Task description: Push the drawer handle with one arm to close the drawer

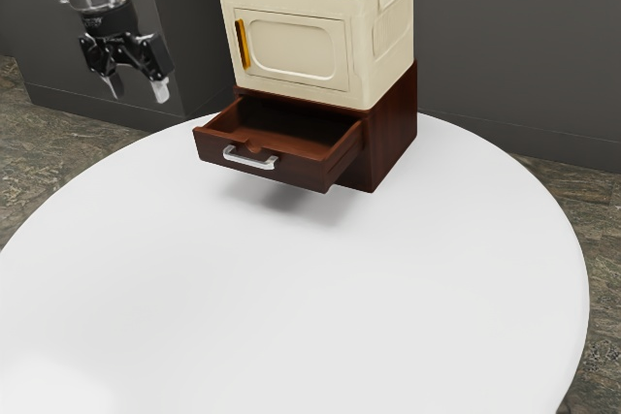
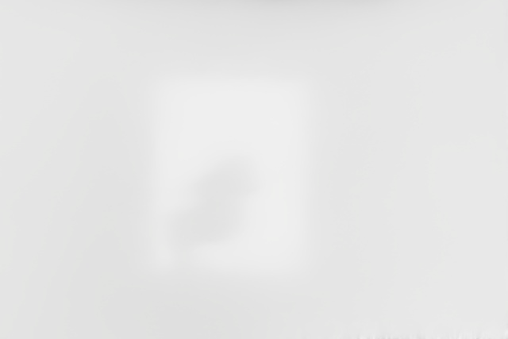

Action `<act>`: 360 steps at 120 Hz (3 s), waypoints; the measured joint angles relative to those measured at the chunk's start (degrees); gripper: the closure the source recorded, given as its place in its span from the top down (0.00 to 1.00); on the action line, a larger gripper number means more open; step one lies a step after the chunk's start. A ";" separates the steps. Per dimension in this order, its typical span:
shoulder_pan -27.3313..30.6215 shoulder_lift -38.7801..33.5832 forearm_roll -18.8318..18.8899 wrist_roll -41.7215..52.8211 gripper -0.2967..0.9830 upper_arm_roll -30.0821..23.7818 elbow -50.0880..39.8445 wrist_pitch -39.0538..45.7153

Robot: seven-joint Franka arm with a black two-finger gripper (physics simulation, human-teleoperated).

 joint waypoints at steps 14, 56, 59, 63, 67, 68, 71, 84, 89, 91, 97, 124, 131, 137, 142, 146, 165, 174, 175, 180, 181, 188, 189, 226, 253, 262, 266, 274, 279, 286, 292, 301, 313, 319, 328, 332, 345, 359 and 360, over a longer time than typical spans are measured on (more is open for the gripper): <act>0.33 -4.46 0.17 0.38 0.77 -0.05 -5.55 0.69; 1.77 -20.51 5.45 -0.21 0.59 1.47 -39.77 11.04; 1.78 -19.25 6.04 -0.24 0.56 1.48 -39.77 12.17; 1.78 -17.74 6.69 -0.28 0.53 1.48 -39.73 13.71; 1.78 -16.38 7.19 -0.32 0.49 1.45 -39.56 15.36; 1.78 -16.03 7.29 -0.33 0.49 1.45 -39.49 15.78; 1.78 -15.14 7.56 -0.35 0.46 1.41 -39.19 16.94; 1.81 -11.24 8.06 -0.42 0.39 0.45 -36.06 20.75; 1.75 -9.79 8.03 -0.45 0.37 0.01 -35.21 22.12; 1.74 -9.20 7.91 -0.46 0.36 -0.09 -34.99 22.68; 1.75 -7.83 7.49 -0.50 0.35 -0.25 -34.41 24.19; 1.90 -0.05 6.48 -0.75 0.30 -0.77 -27.26 28.41; 2.45 2.06 5.94 -0.79 0.30 -1.46 -25.30 29.01; 3.06 3.66 5.63 -0.83 0.30 -2.24 -23.58 29.44; 3.19 4.89 5.44 -0.85 0.30 -2.56 -22.34 29.72; 3.23 5.54 5.24 -0.87 0.30 -2.86 -21.82 29.92; 1.75 8.52 4.33 -0.87 0.28 -3.92 -19.68 31.00; 1.49 9.30 4.19 -0.84 0.27 -4.00 -18.68 31.31; 1.51 9.36 4.18 -0.83 0.27 -3.99 -18.58 31.34; 1.65 9.85 4.15 -0.76 0.26 -3.98 -17.92 31.45; 1.68 9.98 4.15 -0.74 0.26 -3.96 -17.77 31.47; 1.85 11.03 4.14 -0.62 0.25 -3.90 -16.63 31.54; 1.86 11.20 4.14 -0.60 0.25 -3.90 -16.44 31.55; 1.87 19.94 3.99 -0.06 0.22 -4.01 -7.63 31.65; 1.87 27.53 3.97 0.22 0.22 -4.79 1.24 31.91; 1.87 29.85 3.95 0.30 0.22 -4.84 4.02 32.06; 1.89 30.92 3.96 0.32 0.22 -5.00 5.38 32.12; 1.89 32.86 3.93 0.36 0.22 -5.42 7.78 32.30; 1.87 33.76 3.92 0.37 0.22 -5.75 8.81 32.62; 1.87 35.12 3.96 0.40 0.22 -5.96 10.87 33.04; 1.87 35.92 4.04 0.43 0.22 -6.03 12.21 33.31; 1.87 37.33 4.17 0.50 0.22 -6.06 14.37 33.64; 1.87 40.04 4.36 0.60 0.22 -6.07 17.91 34.08; 1.87 41.03 4.44 0.72 0.22 -6.07 18.94 34.62; 1.87 42.81 4.51 0.95 0.22 -6.05 21.42 35.40; 1.87 43.51 4.53 1.04 0.23 -6.06 22.27 35.79; 1.88 45.72 4.57 1.34 0.23 -6.24 25.15 37.00; 1.87 47.56 4.60 1.69 0.23 -7.11 28.24 37.79; 1.87 47.71 4.60 1.71 0.23 -7.16 28.46 37.83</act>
